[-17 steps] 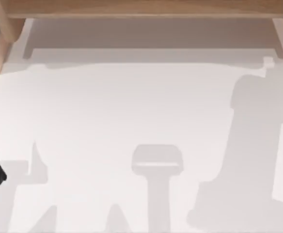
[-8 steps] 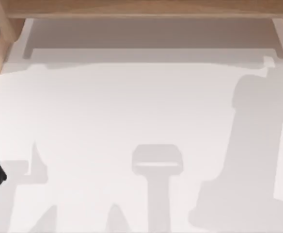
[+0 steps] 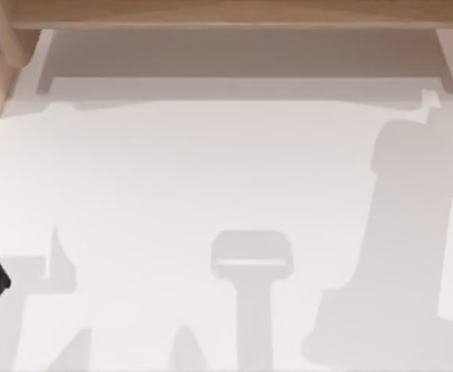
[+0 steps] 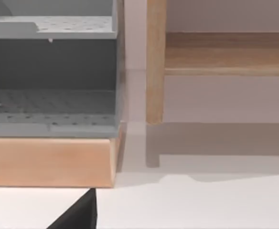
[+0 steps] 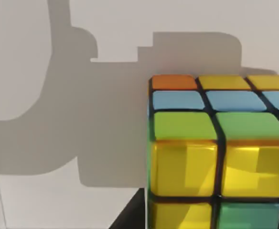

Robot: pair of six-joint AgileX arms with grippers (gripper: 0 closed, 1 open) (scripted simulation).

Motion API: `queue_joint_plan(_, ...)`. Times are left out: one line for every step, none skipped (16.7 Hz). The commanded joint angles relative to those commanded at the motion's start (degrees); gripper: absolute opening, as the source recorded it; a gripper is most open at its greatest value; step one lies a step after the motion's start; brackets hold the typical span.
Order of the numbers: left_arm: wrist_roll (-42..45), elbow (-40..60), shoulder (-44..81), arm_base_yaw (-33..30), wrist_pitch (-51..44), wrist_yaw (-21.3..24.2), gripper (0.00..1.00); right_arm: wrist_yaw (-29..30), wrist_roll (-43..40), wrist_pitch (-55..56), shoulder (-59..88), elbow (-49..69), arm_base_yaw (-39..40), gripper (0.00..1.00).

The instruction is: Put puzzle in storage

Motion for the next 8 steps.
queue_joint_plan(0.0, 0.0, 0.0, 0.0, 0.0, 0.0, 1.0, 0.0, 0.0, 0.0, 0.0, 0.0, 0.0, 0.9)
queue_joint_plan(0.0, 0.0, 0.0, 0.0, 0.0, 0.0, 1.0, 0.0, 0.0, 0.0, 0.0, 0.0, 0.0, 0.98)
queue_joint_plan(0.0, 0.0, 0.0, 0.0, 0.0, 0.0, 1.0, 0.0, 0.0, 0.0, 0.0, 0.0, 0.0, 1.0)
queue_joint_plan(0.0, 0.0, 0.0, 0.0, 0.0, 0.0, 1.0, 0.0, 0.0, 0.0, 0.0, 0.0, 0.0, 1.0)
queue_joint_plan(0.0, 0.0, 0.0, 0.0, 0.0, 0.0, 1.0, 0.0, 0.0, 0.0, 0.0, 0.0, 0.0, 1.0)
queue_joint_plan(0.0, 0.0, 0.0, 0.0, 0.0, 0.0, 1.0, 0.0, 0.0, 0.0, 0.0, 0.0, 0.0, 1.0)
queue_joint_plan(0.0, 0.0, 0.0, 0.0, 0.0, 0.0, 1.0, 0.0, 0.0, 0.0, 0.0, 0.0, 0.0, 1.0)
queue_joint_plan(0.0, 0.0, 0.0, 0.0, 0.0, 0.0, 1.0, 0.0, 0.0, 0.0, 0.0, 0.0, 0.0, 1.0)
